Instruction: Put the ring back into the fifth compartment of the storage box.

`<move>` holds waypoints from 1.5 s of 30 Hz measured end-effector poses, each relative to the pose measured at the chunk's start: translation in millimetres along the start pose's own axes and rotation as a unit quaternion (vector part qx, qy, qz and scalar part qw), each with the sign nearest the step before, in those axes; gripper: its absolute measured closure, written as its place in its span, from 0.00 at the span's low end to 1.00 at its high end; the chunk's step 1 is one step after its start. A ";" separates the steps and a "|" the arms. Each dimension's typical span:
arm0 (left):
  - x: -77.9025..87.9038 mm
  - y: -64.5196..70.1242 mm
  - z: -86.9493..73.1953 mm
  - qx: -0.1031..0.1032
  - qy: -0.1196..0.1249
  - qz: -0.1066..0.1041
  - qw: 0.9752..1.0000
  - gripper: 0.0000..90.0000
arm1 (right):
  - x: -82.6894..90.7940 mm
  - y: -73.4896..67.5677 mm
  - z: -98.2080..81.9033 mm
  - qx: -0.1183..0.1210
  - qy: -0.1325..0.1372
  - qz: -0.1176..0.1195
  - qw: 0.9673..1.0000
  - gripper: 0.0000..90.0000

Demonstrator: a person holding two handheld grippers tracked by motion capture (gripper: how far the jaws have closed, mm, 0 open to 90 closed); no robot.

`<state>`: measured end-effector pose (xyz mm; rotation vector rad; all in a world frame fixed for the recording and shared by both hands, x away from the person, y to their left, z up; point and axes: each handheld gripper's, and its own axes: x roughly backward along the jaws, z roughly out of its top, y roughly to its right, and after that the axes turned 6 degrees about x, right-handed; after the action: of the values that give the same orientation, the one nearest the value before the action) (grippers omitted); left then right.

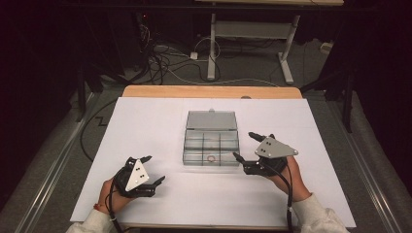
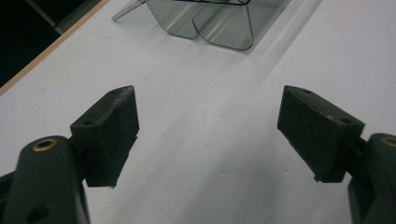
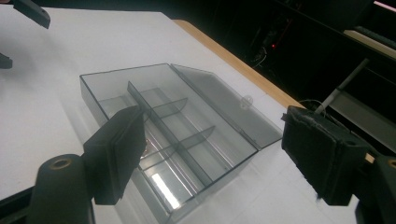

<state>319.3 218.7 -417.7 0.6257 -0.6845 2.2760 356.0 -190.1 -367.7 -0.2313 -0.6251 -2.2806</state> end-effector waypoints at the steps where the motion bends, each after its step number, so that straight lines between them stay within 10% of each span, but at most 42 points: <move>1: 0.0 0.0 0.1 0.000 0.000 0.000 1.000 0.23 | 1.6 0.7 -0.5 0.001 -0.001 -0.001 1.000 0.25; 45: -4.2 2.9 0.8 -0.003 -0.011 -0.010 1.000 0.23 | 52.9 0.9 -82.7 -0.007 -0.031 -0.026 0.999 0.24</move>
<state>320.2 214.4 -420.4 0.6513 -0.6929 2.2505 321.1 -265.0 -420.8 -0.2970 -0.6533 -2.3352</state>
